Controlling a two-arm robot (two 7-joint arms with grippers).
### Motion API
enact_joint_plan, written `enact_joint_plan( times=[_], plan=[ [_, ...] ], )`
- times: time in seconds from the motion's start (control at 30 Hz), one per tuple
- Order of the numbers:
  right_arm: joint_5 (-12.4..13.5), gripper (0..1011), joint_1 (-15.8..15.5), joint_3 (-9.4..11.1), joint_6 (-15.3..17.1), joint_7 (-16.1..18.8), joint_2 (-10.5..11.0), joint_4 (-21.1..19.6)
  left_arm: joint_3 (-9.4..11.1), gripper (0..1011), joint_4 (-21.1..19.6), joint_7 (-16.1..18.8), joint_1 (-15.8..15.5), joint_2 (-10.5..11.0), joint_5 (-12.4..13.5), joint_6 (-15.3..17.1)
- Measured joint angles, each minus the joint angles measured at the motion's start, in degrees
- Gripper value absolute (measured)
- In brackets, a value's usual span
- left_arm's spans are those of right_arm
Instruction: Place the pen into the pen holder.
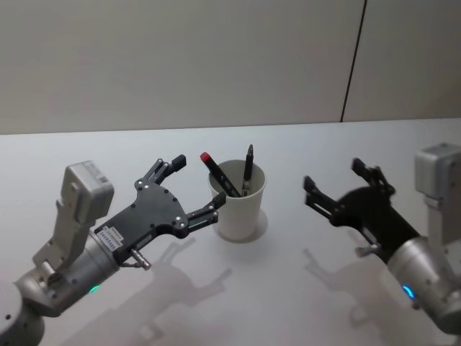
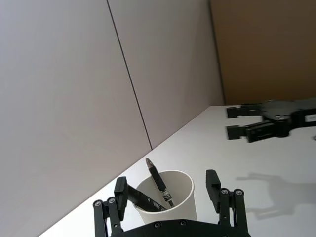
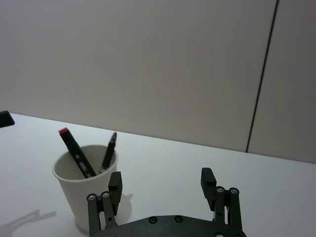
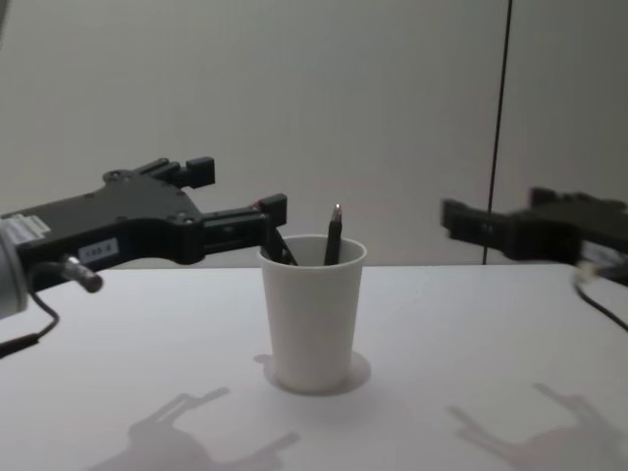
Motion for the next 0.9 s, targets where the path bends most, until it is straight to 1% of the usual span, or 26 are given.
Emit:
enact_joint_plan(
  times=[0.1, 0.17, 0.2, 0.23, 0.33, 0.47, 0.53, 0.57, 0.77, 0.9],
  plan=[
    [1.0, 1002, -2.2, 1.3, -0.5, -0.8, 1.6, -0.8, 1.1, 1004, -0.3, 2.9, -0.1, -0.5, 0.7, 1.2],
    [1.3, 1002, -3.0, 1.7, -0.8, -1.1, 2.1, -1.2, 1.5, 1004, -0.4, 4.0, -0.2, -0.6, 0.9, 1.6],
    [1.8, 1002, -3.8, 2.3, -1.0, -1.4, 2.8, -1.5, 1.7, 1004, -0.5, 4.6, -0.2, -0.7, 1.1, 1.8],
    [1.9, 1001, -4.2, 2.5, -1.1, -1.6, 3.0, -1.7, 2.1, 1004, -0.6, 5.8, -0.2, -0.9, 1.4, 2.3],
    [2.6, 1002, -5.6, 3.3, -1.4, -2.1, 4.0, -2.2, 2.7, 1004, -0.8, 7.4, -0.3, -1.1, 1.8, 2.9],
    [3.1, 1002, -6.7, 3.9, -1.6, -2.5, 4.8, -2.6, 4.0, 1004, -1.1, 10.9, -0.4, -1.7, 2.6, 4.3],
    [3.2, 1002, -6.9, 4.1, -1.7, -2.6, 5.0, -2.7, 4.4, 1004, -1.2, 11.9, -0.5, -1.8, 2.9, 4.7],
    [3.3, 1002, -7.1, 4.2, -1.7, -2.7, 5.1, -2.7, 4.8, 1004, -1.3, 13.1, -0.5, -2.0, 3.2, 5.2],
    [3.3, 1002, -7.1, 4.2, -1.7, -2.7, 5.2, -2.8, 6.3, 1004, -1.7, 17.1, -0.7, -2.6, 4.2, 6.8],
    [3.3, 1002, -7.2, 4.2, -1.7, -2.7, 5.2, -2.8, 7.5, 1004, -2.1, 20.5, -0.8, -3.1, 5.0, 8.1]
  ],
)
